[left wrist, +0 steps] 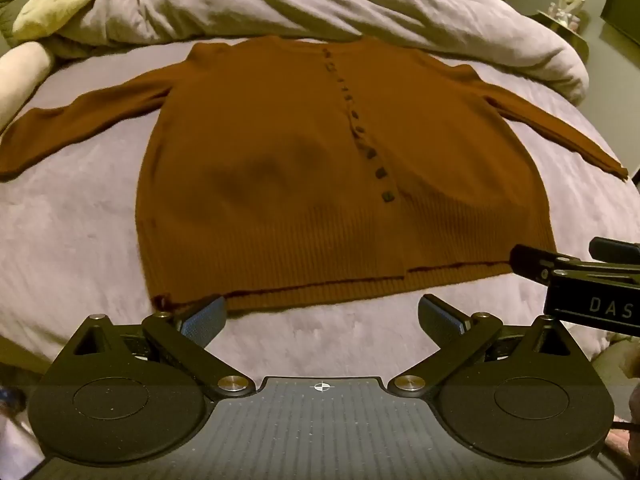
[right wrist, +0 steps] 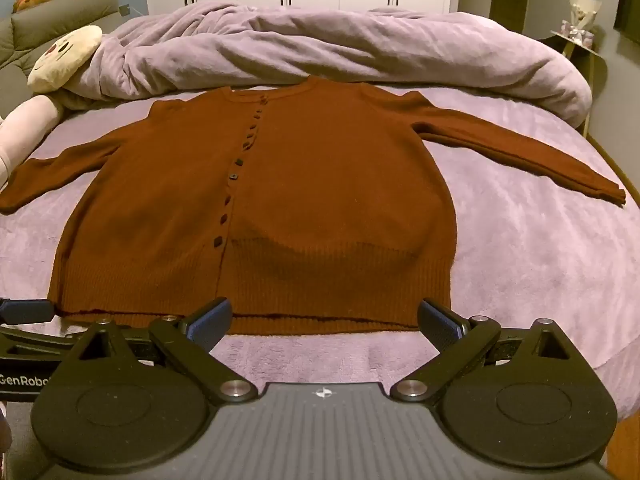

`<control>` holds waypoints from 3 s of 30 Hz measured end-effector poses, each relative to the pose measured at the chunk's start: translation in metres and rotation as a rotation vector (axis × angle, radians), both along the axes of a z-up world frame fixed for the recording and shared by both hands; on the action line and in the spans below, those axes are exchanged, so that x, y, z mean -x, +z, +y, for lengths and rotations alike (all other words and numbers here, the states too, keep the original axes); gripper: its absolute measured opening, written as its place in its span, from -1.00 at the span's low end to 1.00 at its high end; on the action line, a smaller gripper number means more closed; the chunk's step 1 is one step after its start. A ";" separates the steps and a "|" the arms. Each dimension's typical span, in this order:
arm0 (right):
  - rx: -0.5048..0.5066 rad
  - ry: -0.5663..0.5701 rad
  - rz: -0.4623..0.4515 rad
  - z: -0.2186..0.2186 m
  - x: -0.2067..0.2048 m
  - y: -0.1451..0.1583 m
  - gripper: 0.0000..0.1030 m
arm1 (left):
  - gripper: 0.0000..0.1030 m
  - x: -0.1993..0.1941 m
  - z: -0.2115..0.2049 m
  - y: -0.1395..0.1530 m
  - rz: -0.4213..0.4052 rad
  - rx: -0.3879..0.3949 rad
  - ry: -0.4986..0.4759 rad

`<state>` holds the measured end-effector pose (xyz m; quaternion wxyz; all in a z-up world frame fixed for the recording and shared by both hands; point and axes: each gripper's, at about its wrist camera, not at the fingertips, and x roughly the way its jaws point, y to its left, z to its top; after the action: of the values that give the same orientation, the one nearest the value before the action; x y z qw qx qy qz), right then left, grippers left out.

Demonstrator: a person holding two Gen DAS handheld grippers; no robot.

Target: Fold small clothes

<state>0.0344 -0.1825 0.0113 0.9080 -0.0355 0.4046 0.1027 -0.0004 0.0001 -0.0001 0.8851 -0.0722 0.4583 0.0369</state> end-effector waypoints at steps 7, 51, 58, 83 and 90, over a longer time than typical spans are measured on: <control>0.000 -0.002 -0.002 0.000 0.000 0.000 0.92 | 1.00 0.000 0.001 -0.002 0.000 -0.001 -0.001; 0.002 -0.007 0.006 -0.003 -0.003 -0.002 0.92 | 1.00 0.001 0.001 -0.008 -0.022 0.061 0.005; 0.002 -0.009 0.009 -0.002 -0.003 -0.002 0.92 | 1.00 -0.001 0.002 -0.009 -0.003 0.051 0.006; 0.000 -0.010 0.027 -0.001 -0.007 -0.005 0.92 | 1.00 -0.002 0.002 -0.011 -0.003 0.043 0.006; -0.003 -0.012 0.035 0.000 -0.008 -0.008 0.92 | 1.00 -0.002 0.001 -0.013 -0.014 0.035 0.008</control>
<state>0.0428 -0.1829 0.0037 0.9014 -0.0299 0.4205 0.0984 0.0015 0.0014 -0.0135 0.8866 -0.0899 0.4526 0.0317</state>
